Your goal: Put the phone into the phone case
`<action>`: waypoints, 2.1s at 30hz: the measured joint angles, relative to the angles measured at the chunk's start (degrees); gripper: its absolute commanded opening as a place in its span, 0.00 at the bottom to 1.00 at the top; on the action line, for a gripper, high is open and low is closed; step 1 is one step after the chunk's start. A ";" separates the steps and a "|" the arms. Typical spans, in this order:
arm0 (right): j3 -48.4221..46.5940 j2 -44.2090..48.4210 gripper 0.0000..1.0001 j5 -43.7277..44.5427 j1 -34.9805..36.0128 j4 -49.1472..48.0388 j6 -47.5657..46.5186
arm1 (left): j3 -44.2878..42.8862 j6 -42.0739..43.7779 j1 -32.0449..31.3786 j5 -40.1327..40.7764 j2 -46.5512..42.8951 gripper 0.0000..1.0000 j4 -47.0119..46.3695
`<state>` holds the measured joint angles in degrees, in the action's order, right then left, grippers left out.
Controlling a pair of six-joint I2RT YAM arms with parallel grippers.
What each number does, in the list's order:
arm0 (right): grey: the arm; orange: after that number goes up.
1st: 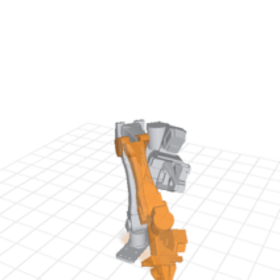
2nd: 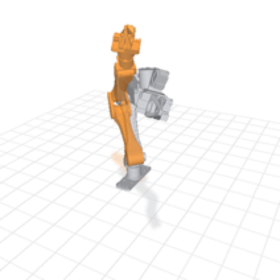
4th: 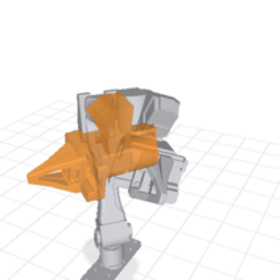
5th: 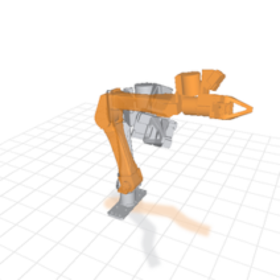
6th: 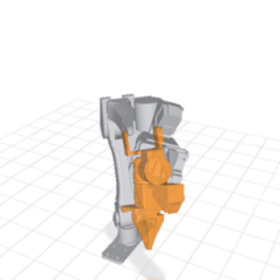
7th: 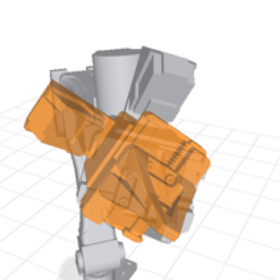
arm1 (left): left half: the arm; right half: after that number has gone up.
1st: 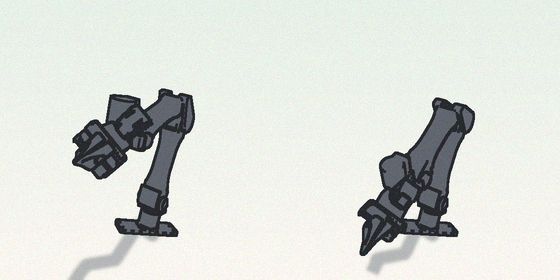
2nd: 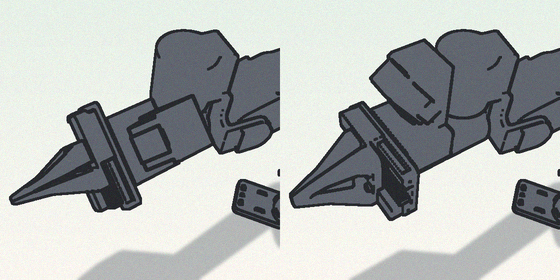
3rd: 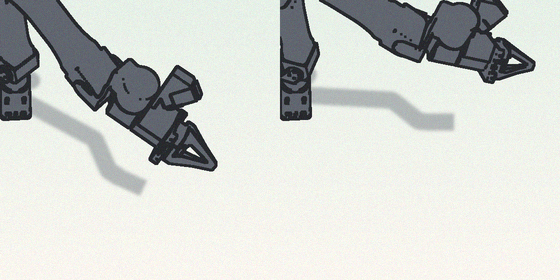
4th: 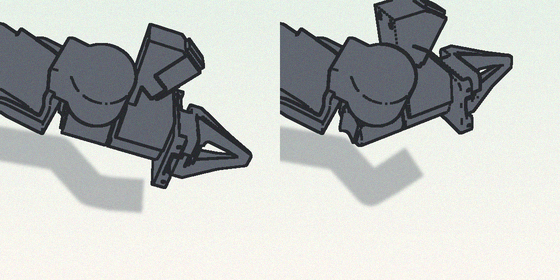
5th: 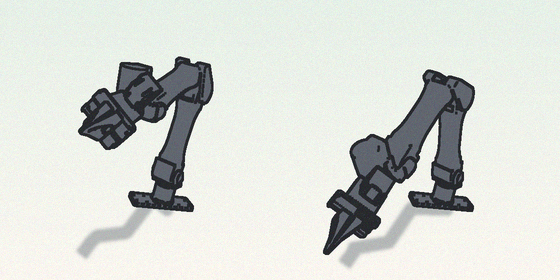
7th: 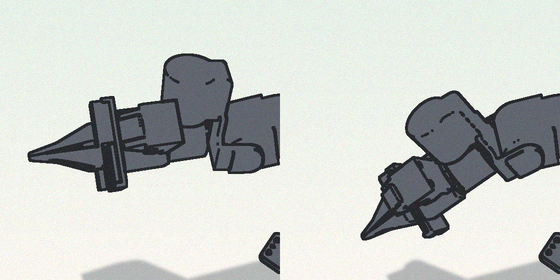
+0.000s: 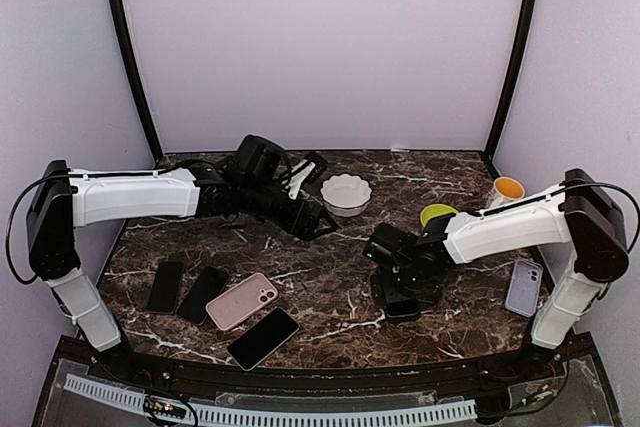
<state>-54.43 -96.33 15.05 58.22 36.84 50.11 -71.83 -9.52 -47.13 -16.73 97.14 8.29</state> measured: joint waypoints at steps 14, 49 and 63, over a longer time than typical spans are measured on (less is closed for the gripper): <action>0.07 -0.22 0.54 -0.33 0.15 -1.53 -0.35 | 0.00 0.04 0.00 0.07 0.00 0.85 0.11; 0.24 14.75 0.44 38.97 22.53 -48.26 -44.13 | 19.63 -15.87 -0.22 -15.45 -16.57 0.46 -40.57; 0.17 12.76 0.68 38.91 22.62 -47.84 -46.99 | 19.80 -15.30 -1.05 -14.95 -15.76 0.06 -41.22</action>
<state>-54.26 -83.57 53.95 80.84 -11.00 3.11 -52.03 -24.82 -48.18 -31.68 81.38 -32.93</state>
